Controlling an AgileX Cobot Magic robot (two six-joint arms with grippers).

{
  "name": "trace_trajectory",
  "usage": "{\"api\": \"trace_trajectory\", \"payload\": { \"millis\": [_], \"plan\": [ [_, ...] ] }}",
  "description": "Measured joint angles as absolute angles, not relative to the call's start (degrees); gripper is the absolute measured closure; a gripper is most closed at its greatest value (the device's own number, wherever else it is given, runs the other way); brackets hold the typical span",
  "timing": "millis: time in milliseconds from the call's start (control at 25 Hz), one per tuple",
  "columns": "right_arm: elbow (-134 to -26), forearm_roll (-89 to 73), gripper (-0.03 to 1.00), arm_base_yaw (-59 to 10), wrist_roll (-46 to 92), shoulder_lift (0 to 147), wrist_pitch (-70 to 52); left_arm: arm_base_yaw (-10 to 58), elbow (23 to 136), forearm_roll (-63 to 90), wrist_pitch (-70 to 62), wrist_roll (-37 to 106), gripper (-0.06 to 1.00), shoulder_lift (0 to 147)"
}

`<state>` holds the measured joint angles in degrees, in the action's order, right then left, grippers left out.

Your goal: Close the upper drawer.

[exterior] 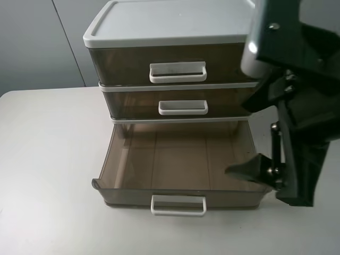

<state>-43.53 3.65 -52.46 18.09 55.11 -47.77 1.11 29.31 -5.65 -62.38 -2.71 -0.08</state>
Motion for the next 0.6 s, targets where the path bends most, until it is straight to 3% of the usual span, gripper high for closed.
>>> {"api": "trace_trajectory", "payload": {
  "millis": [320, 600],
  "plan": [
    [-38.68, -1.73, 0.27, -52.46, 9.39, 29.24, -61.08, 1.11, 29.31, -5.65, -62.38, -2.59, 0.2, -0.08],
    [-31.31, -2.38, 0.27, -52.46, 4.03, 9.57, -63.27, 1.11, 29.31, -5.65, -62.38, -2.59, 0.2, -0.08]
  ]
}}
